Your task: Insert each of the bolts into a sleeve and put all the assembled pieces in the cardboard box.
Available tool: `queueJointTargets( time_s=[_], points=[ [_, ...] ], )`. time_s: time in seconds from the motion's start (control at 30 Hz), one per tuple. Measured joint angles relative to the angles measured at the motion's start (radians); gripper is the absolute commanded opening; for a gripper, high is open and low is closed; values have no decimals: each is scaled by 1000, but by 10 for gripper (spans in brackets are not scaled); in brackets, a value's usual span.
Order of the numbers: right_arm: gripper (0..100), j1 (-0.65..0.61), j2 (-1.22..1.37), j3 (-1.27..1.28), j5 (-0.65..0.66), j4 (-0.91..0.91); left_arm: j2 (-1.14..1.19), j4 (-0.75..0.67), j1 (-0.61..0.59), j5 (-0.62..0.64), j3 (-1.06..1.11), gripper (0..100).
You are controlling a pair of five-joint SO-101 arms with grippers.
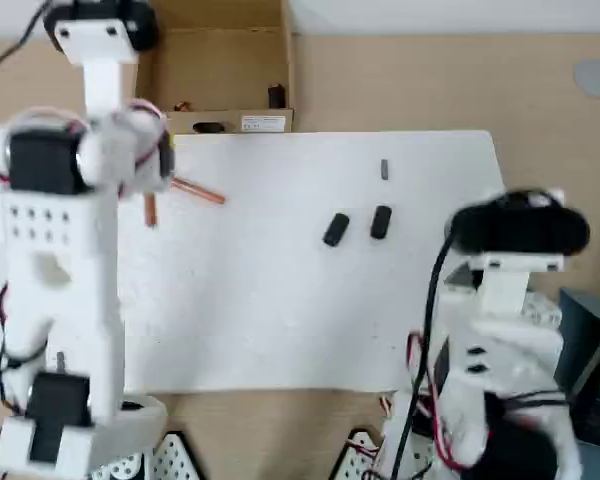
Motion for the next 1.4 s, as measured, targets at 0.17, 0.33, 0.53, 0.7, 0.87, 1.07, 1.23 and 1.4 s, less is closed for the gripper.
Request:
queueJointTargets(
  time_s=[0.17, 0.33, 0.53, 0.7, 0.87, 1.07, 1.23, 1.4],
  points=[
    [9, 0, -144, 149, -2, -57, -173, -48, 68, 161, 265, 2],
    [9, -38, -229, 244, -6, -86, -364, -184, 69, 233, 535, 2],
    [9, -247, -301, 327, -104, -117, -644, -368, 75, 322, 876, 2],
    [9, -423, -347, 381, -170, -169, -904, -470, 75, 414, 1086, 2],
    [9, -574, -381, 422, -183, -178, -1142, -511, 75, 437, 1227, 2],
    [9, -721, -413, 494, -183, -178, -1378, -511, 75, 437, 1327, 2],
    [9, -839, -413, 557, -183, -178, -1528, -511, 117, 439, 1367, 2],
    [9, -930, -413, 575, -183, -183, -1573, -511, 215, 503, 1370, 2]
  ],
)
